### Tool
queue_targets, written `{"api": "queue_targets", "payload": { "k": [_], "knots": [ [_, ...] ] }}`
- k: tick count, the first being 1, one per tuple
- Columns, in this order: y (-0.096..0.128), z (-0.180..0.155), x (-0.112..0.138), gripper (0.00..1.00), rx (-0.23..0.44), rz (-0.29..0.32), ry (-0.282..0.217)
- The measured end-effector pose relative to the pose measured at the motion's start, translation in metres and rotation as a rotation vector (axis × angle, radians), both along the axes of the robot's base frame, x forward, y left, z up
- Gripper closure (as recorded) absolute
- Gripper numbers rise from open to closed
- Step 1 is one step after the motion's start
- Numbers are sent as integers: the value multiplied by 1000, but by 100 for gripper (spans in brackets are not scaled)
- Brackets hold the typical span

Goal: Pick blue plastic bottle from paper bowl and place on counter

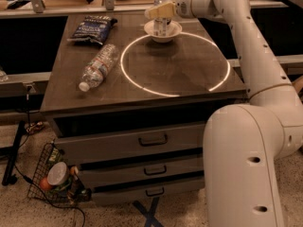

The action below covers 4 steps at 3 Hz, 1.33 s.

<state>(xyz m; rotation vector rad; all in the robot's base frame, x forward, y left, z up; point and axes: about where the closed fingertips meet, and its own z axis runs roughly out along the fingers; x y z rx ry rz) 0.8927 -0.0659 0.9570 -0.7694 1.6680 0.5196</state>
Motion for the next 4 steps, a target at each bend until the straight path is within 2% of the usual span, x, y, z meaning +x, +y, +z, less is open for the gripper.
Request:
{"api": "queue_targets", "payload": {
  "k": [1,2,3,4],
  "knots": [
    [0,-10,15,24,33,-21,3],
    [-1,-7,16,47,60,-17,-4],
    [6,15,2,70,96,28,-23],
    [1,60,-23,94,136,72,-87]
  ]
}}
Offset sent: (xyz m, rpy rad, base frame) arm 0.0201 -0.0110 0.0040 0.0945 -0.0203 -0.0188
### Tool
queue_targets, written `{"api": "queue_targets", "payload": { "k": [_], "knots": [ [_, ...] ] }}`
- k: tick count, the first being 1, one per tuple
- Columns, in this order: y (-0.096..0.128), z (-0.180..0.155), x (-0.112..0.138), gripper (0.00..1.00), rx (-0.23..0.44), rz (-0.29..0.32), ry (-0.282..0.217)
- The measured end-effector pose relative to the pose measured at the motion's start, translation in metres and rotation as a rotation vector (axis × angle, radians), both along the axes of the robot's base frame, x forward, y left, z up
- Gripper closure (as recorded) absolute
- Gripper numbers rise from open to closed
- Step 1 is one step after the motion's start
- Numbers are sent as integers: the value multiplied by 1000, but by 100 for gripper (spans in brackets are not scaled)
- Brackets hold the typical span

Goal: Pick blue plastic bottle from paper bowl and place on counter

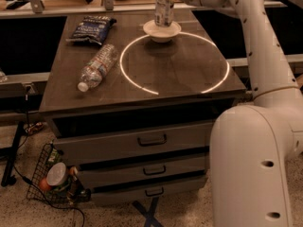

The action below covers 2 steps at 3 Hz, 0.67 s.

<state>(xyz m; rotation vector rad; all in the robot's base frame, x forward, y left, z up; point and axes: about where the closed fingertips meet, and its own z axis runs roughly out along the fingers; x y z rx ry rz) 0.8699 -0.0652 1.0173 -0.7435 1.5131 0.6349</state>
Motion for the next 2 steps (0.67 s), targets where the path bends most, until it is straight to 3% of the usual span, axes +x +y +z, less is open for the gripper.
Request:
{"api": "queue_targets", "payload": {
  "k": [1,2],
  "knots": [
    [-30,36,-26,100,8,-27,-44],
    [-62,37,-54,100,-15,-73,-46]
  ]
}}
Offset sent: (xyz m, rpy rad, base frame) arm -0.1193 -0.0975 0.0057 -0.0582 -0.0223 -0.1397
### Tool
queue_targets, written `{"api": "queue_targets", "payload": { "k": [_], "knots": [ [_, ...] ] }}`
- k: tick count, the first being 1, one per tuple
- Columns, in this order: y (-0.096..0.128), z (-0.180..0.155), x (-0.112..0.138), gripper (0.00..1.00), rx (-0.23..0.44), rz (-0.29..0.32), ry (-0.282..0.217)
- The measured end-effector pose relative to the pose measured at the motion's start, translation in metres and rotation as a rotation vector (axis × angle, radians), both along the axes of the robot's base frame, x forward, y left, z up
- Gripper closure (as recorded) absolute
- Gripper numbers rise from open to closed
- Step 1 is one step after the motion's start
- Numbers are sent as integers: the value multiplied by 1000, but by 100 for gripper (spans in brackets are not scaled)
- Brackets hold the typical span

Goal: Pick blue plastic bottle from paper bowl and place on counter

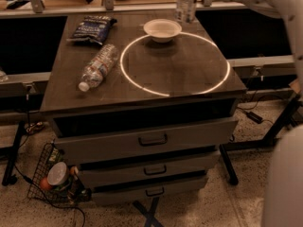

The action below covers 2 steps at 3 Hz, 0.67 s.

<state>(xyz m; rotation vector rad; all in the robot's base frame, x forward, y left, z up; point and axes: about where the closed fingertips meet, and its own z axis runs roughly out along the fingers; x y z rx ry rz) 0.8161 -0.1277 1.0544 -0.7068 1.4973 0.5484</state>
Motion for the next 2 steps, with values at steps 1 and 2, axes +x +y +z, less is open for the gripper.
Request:
{"api": "queue_targets", "payload": {
  "k": [1,2],
  "knots": [
    [-17,-26,-29,100,-21,-15,28],
    [-11,-62,-52,100,-26,14,47]
  ]
}}
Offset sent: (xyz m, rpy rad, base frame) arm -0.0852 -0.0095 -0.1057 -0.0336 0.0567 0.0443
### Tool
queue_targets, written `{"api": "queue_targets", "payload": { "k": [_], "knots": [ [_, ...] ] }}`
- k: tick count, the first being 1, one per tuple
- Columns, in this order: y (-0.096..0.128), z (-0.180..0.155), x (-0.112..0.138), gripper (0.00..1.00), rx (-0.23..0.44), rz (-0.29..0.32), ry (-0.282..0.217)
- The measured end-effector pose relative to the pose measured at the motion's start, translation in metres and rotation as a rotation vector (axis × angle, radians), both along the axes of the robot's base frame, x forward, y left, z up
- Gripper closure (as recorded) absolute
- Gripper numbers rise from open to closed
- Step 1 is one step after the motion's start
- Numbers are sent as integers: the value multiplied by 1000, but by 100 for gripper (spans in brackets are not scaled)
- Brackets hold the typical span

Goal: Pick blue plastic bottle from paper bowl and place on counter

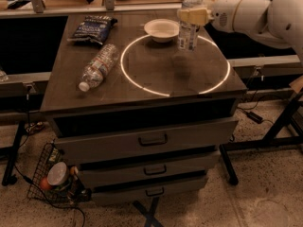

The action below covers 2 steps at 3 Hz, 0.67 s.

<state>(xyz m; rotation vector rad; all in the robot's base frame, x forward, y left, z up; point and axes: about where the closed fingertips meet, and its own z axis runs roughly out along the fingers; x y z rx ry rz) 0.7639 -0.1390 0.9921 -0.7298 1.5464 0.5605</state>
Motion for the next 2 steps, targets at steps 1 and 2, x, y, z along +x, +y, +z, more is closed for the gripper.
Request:
{"api": "queue_targets", "payload": {
  "k": [1,2],
  "knots": [
    [7,-25,-11,89,-10,37,-5],
    [9,-39,-13,66,-33,69,-19]
  ]
}}
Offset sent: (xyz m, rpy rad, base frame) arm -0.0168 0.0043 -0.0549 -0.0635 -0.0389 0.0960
